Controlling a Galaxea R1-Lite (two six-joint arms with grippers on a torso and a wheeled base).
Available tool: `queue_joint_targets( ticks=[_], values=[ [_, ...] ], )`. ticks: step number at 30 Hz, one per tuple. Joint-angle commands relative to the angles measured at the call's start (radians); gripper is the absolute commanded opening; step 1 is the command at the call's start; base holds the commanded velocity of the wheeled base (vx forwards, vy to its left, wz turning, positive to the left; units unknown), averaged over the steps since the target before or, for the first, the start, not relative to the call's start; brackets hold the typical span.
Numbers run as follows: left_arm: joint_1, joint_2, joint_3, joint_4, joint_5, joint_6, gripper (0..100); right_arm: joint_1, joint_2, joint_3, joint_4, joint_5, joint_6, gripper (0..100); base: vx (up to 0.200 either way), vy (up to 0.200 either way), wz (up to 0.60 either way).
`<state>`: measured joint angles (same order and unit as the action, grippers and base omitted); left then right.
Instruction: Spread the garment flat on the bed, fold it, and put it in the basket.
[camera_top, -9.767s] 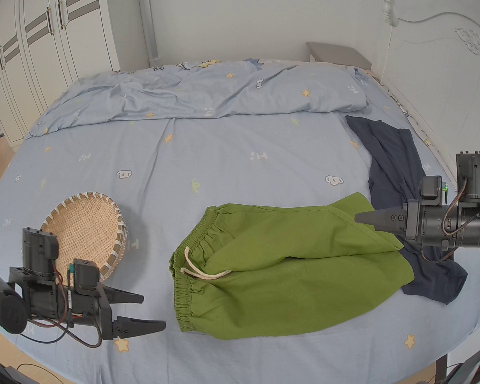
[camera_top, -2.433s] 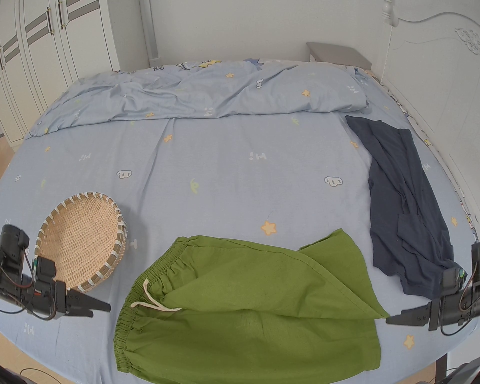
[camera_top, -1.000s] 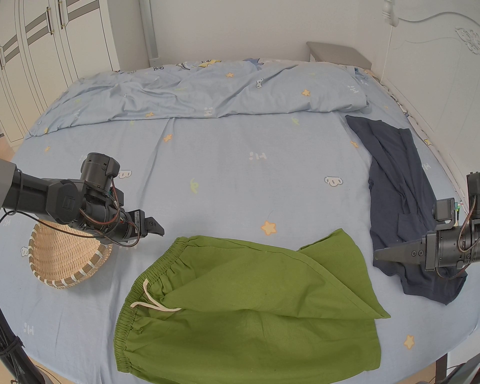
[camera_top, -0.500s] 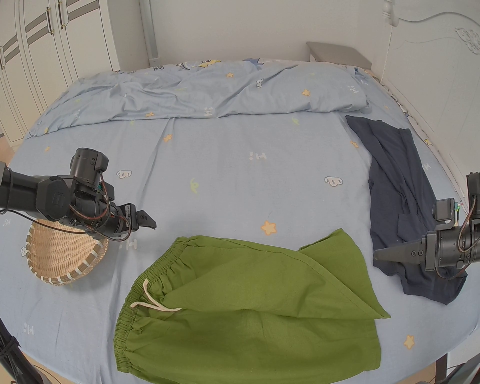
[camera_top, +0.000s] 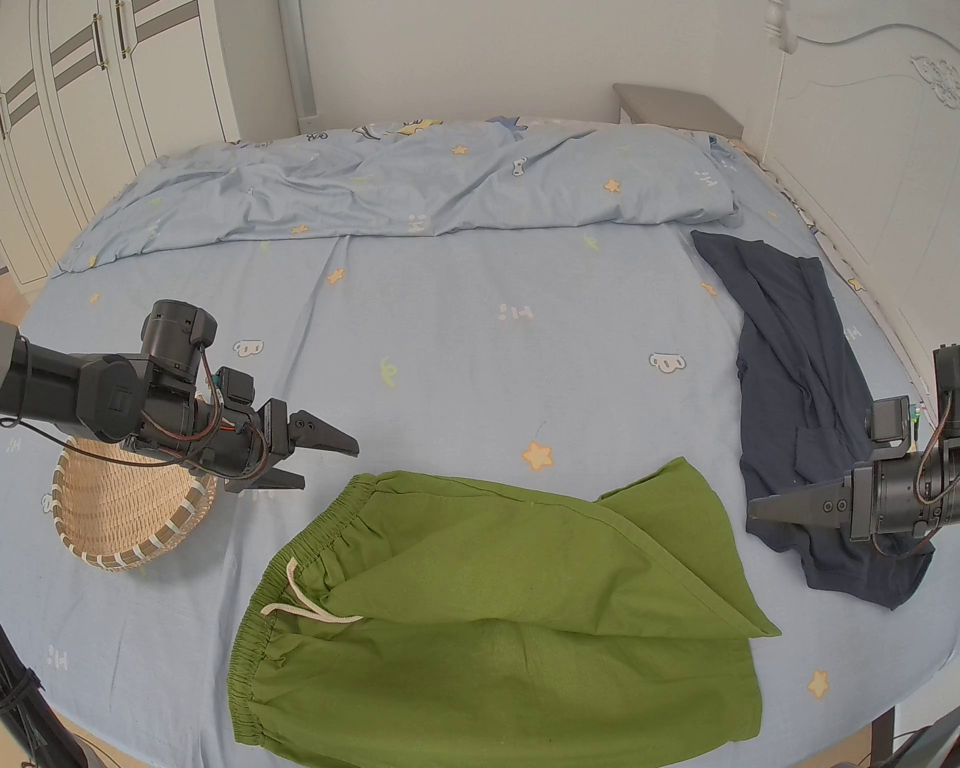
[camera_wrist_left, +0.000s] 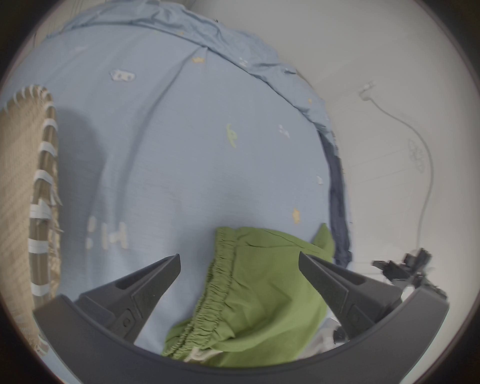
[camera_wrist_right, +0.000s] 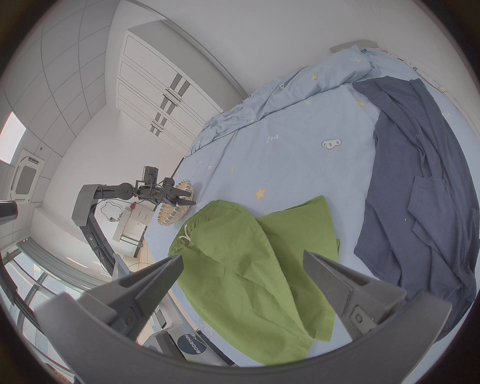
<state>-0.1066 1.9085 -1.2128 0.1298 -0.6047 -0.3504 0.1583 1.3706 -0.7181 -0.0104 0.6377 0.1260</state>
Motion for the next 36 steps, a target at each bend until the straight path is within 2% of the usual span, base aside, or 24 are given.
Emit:
queue_joint_targets(
  ticks=[1,18,22,23,31,34,36],
  values=[
    [0.041,0.092,-0.01,-0.002,-0.05,0.002,100,0.001,-0.001,0.0,0.0,0.0,0.0,100,0.0,0.0,0.0],
    [0.025,0.188,-0.074,-0.001,-0.064,0.019,100,0.001,-0.001,0.011,-0.01,0.0,0.0,100,0.0,0.0,0.0],
    [0.001,0.207,-0.079,-0.002,-0.066,0.019,100,-0.006,-0.001,0.014,-0.025,0.0,0.0,100,0.0,0.0,0.0],
    [-0.001,0.215,-0.083,-0.002,-0.066,0.019,0,-0.006,-0.001,0.014,-0.025,0.0,0.0,100,0.0,0.0,0.0],
    [-0.015,0.224,-0.1,0.002,-0.069,0.013,0,-0.006,-0.001,0.014,-0.025,0.0,0.0,100,0.0,0.0,0.0],
    [-0.008,0.222,-0.099,0.001,-0.106,0.013,0,-0.01,-0.001,0.014,-0.025,0.0,0.0,100,0.0,0.0,0.0],
    [0.011,0.218,-0.102,0.001,-0.165,0.011,0,-0.017,-0.001,0.012,-0.025,0.002,-0.002,100,0.0,0.0,0.0]
  ],
)
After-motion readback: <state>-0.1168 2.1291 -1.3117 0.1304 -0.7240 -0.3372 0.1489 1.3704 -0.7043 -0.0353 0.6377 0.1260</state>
